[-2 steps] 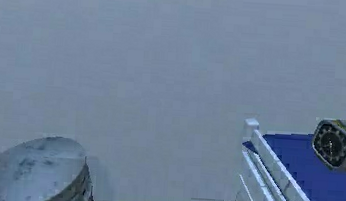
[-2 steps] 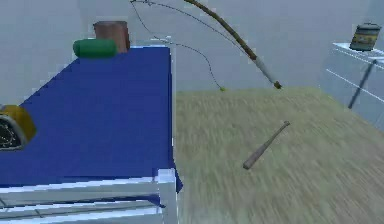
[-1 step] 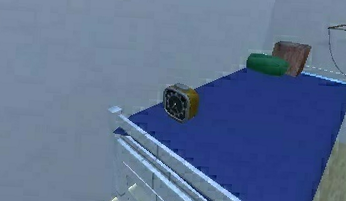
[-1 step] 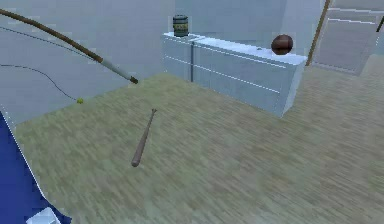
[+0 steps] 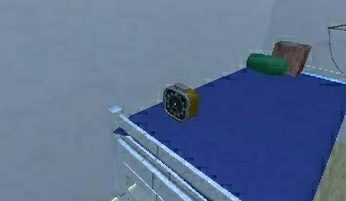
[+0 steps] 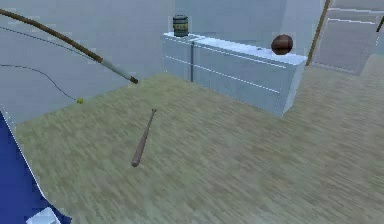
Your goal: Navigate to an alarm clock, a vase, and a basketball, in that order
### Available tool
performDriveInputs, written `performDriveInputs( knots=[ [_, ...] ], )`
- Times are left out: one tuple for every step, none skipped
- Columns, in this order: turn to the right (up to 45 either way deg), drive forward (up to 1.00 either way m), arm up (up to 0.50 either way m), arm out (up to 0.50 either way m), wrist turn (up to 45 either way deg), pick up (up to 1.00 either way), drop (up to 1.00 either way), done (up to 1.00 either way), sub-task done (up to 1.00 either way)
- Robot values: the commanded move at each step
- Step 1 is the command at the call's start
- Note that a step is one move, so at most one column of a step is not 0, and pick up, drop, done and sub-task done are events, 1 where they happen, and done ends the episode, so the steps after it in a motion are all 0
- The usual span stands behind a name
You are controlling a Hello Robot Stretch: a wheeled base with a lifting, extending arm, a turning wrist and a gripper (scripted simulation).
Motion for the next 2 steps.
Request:
performDriveInputs(
  knots=[
    [45.0,0.00,0.00,0.00,0.0,0.00,0.00,0.00,0.00],
    [45.0,0.00,0.00,0.00,0.0,0.00,0.00,0.00,0.00]
  ],
)
